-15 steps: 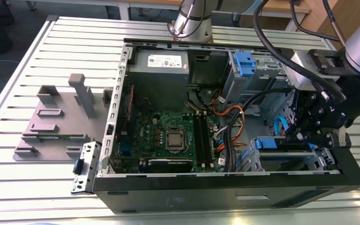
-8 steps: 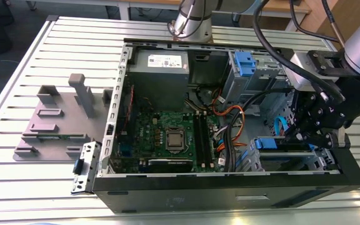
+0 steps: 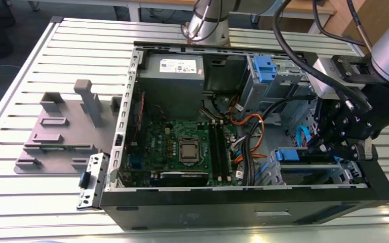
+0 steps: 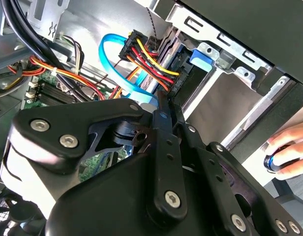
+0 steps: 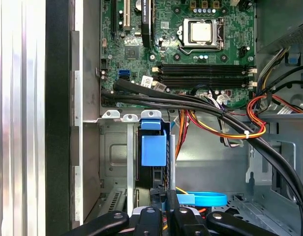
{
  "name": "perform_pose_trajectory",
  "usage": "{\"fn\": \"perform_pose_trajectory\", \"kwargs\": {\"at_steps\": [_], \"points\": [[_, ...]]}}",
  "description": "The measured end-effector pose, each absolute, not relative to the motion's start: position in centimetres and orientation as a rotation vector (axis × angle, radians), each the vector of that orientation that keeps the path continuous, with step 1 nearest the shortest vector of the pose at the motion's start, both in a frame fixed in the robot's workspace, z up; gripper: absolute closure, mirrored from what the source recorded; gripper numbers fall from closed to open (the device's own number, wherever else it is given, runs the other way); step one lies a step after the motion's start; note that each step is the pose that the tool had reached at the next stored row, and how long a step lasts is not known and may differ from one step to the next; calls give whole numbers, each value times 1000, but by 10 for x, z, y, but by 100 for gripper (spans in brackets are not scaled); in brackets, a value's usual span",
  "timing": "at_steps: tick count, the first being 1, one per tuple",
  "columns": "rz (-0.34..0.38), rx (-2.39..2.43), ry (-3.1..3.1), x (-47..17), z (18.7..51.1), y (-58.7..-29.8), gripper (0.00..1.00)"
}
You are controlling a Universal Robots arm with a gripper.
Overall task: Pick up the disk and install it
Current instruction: 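Insert the second disk wire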
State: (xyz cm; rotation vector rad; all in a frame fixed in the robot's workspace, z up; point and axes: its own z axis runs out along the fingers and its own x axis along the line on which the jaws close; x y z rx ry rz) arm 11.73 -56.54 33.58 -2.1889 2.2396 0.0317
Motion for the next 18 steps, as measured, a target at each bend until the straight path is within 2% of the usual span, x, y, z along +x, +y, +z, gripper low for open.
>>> {"fn": "perform_pose_trajectory", "kwargs": {"at_steps": [18], "points": [[32, -2189, 2240, 117, 332, -566, 84]]}}
